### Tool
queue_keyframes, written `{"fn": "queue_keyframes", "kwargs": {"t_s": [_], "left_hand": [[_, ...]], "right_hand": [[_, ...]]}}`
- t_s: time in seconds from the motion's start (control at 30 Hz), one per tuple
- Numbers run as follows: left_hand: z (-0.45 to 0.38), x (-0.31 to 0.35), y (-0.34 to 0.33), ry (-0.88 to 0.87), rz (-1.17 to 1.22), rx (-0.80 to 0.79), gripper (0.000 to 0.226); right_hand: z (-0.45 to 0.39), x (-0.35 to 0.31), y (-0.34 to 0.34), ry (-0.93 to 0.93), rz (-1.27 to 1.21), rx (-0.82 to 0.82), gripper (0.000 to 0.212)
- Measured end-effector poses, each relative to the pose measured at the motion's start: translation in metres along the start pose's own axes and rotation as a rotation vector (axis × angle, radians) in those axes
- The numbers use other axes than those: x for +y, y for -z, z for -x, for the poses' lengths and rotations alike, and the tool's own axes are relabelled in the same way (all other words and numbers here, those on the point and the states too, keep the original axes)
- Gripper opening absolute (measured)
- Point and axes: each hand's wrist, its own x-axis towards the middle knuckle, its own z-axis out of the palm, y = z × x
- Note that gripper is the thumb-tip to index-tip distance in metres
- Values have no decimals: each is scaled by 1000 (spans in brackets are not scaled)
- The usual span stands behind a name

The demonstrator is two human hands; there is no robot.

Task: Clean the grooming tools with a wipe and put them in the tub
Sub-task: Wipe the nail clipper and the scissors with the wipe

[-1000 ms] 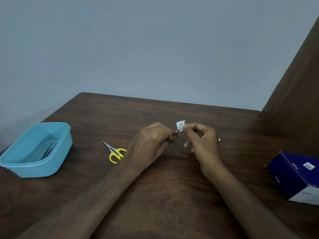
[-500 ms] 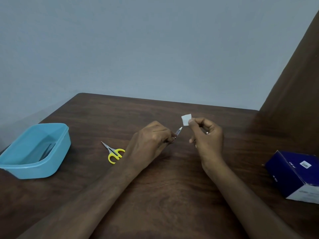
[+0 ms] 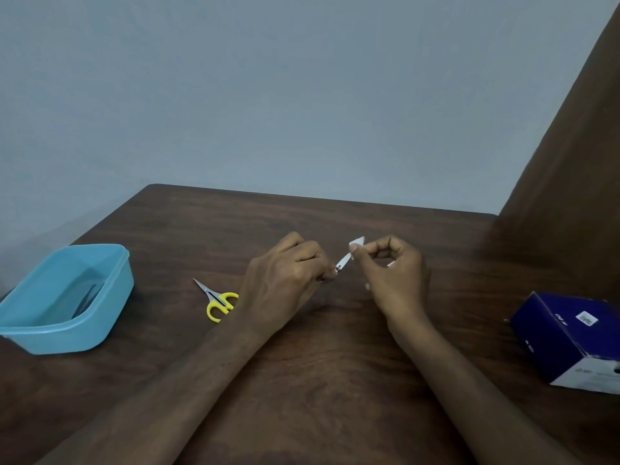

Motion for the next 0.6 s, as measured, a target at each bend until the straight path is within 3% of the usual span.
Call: {"fn": "queue_keyframes", "kwargs": {"t_s": [0.13,0.27,0.43,0.6], "left_hand": [[1,-4,-4,89,185,18,19],[-1,-5,-1,302,315,51,18],[-1,-4,-1,358,249,33,23],[2,-8,-1,348,144,40,23]], "right_hand": [[-10,-1,6,-12,-168,162,21],[1,-10,7,103,-184,61,6],[11,-11,6,626,121,-114,10],[14,-6,2,639,237,-242,17]]}}
